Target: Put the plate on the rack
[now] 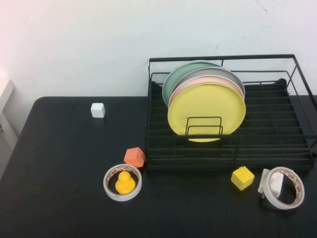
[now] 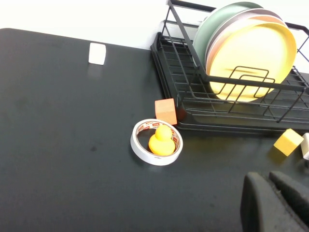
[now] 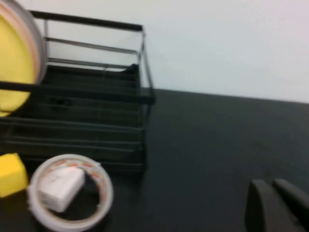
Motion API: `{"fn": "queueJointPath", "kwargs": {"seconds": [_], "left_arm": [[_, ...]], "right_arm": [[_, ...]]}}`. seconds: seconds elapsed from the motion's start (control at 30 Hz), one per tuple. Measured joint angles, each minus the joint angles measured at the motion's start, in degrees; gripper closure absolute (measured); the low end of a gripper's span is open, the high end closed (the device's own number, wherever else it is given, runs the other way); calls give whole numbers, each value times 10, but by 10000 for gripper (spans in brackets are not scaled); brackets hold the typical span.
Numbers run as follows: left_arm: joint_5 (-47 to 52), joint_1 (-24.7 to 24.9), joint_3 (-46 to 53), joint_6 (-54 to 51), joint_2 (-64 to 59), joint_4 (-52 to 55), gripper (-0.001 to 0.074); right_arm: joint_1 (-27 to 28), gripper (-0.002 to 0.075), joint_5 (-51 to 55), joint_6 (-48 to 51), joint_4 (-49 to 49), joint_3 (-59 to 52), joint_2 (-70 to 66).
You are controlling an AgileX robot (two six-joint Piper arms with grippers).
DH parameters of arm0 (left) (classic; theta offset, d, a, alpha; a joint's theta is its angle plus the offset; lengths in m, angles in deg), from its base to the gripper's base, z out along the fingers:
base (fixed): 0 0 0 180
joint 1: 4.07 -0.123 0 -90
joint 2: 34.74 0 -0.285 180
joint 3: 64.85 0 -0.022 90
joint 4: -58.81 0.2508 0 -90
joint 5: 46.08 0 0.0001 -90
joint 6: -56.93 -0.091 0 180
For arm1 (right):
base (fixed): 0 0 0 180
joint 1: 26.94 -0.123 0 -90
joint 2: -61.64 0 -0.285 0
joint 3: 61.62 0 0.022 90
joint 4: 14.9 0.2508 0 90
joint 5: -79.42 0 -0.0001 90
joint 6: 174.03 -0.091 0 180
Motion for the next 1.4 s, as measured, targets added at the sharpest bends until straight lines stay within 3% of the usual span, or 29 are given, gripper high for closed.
{"fn": "queueJointPath", "kwargs": {"seconds": [0.23,1.4], "left_arm": [[0,0,0,0,0,0,736],[0,0,0,-6,0,0,736]], "right_arm": [[-54,717,13,-74,-33,-5,0],[-56,717,57,-89,-37,-2,0]]}}
